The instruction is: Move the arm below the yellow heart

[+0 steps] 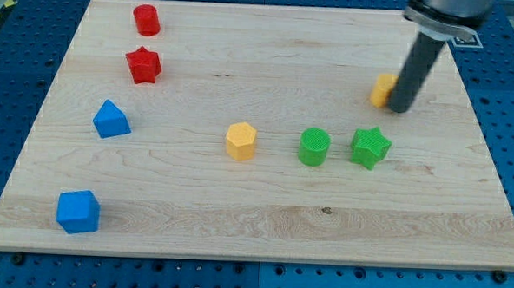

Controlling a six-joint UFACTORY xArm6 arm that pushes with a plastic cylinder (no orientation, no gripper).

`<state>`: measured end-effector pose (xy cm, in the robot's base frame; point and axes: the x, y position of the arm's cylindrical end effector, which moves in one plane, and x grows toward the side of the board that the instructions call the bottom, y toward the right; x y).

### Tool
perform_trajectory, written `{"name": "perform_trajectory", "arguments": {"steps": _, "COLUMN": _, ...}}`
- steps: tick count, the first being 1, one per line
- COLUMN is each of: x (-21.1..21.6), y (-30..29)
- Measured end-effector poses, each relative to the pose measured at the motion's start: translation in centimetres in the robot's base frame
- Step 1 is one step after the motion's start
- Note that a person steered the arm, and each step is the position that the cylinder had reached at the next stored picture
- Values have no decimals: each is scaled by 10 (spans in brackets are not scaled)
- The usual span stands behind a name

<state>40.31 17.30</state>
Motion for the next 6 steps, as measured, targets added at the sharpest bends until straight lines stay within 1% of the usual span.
{"name": "perform_trajectory", "arguments": {"steps": 2, "x": -48, "y": -65}}
{"name": "perform_trajectory", "arguments": {"steps": 3, "x": -57, "y": -83}}
{"name": "perform_trajectory", "arguments": {"steps": 4, "x": -33, "y": -84}}
{"name": "perform_trajectory", "arguments": {"steps": 5, "x": 11, "y": -78}}
{"name": "perform_trajectory", "arguments": {"steps": 6, "x": 22, "y": -65}}
